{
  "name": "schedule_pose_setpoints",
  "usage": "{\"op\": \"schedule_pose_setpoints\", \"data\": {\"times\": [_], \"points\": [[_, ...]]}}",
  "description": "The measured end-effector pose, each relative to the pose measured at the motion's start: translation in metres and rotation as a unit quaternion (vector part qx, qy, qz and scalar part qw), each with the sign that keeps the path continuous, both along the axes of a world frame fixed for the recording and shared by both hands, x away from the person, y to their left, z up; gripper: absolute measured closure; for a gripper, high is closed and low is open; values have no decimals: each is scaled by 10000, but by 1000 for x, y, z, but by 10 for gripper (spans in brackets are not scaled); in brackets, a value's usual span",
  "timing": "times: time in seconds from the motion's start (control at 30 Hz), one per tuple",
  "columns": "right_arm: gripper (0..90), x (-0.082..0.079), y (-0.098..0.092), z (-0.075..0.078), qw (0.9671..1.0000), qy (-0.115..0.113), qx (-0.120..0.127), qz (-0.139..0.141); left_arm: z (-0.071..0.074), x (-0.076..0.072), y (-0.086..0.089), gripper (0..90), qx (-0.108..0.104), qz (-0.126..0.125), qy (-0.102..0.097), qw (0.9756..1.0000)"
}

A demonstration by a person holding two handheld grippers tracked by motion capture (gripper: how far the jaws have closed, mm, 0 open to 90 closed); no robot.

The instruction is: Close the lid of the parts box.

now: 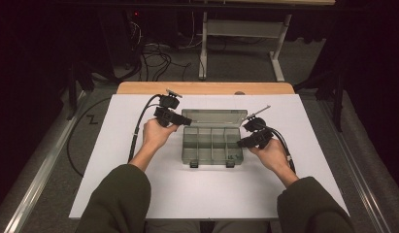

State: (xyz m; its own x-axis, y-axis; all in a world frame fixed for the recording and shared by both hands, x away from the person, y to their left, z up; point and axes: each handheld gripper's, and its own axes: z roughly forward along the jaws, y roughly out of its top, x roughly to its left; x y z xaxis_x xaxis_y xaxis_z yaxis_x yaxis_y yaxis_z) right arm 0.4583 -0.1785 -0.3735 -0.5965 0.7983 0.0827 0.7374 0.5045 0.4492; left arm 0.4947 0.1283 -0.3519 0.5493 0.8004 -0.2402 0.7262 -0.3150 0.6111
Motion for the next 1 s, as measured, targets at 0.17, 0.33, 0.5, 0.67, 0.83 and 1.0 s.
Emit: {"op": "schedule_pose_setpoints", "data": {"times": [0.17,0.33,0.5,0.67,0.83,1.0], "points": [[741,-1,0,0,10000,-7,-16,-11,0,-1,0,591,4,-22,5,10000],[697,-2,-1,2,10000,43,45,49,1,-2,0,592,49,-53,-29,10000],[724,-6,-5,9,9999,-12,103,-16,1,-3,0,592,79,-89,-42,9999],[838,-5,-17,17,9998,-90,167,-70,1,-5,0,592,127,-121,-81,9998],[866,-3,-22,28,9994,-236,191,-150,0,-7,1,592,107,-144,-96,9998],[869,1,-23,39,9988,-343,276,-229,1,-8,1,594,110,-154,-143,9997]]}}
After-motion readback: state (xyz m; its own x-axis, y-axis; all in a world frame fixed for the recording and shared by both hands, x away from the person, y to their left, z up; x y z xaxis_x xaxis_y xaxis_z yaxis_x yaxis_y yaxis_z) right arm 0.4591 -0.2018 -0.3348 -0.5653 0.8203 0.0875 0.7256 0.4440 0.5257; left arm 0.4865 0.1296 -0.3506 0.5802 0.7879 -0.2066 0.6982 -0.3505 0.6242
